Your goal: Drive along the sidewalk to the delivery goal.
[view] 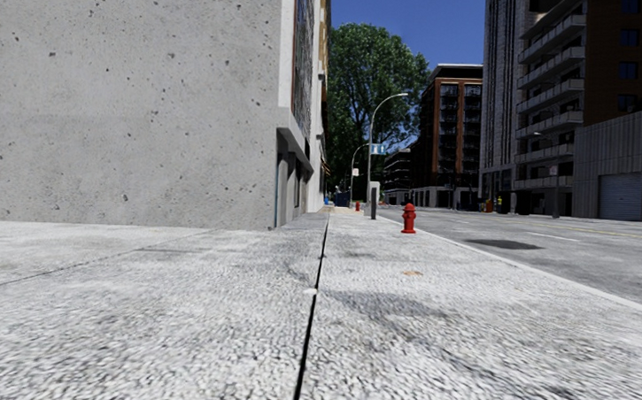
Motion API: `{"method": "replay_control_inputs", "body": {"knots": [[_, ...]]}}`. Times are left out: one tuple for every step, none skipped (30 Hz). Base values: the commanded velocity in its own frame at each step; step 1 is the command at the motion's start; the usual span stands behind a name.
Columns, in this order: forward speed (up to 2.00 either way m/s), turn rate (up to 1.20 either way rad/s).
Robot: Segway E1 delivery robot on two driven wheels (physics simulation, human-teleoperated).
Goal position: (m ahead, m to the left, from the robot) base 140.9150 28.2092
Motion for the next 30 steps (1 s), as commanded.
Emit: {"method": "replay_control_inputs", "body": {"knots": [[1.05,0.00],[1.05,0.00],[1.05,0.00],[1.05,0.00],[1.05,0.00],[1.05,0.00],[1.05,0.00],[1.05,0.00],[1.05,0.00],[1.05,0.00],[1.05,0.00],[1.05,0.00],[1.05,0.00],[1.05,0.00],[1.05,0.00],[1.05,0.00],[1.05,0.00],[1.05,0.00],[1.05,0.00],[1.05,0.00],[1.05,0.00],[1.06,0.00],[1.06,0.00],[1.06,-0.70],[1.06,-1.20],[1.06,-0.77],[1.06,-0.77],[1.06,0.00],[1.06,0.00],[1.06,0.00]]}}
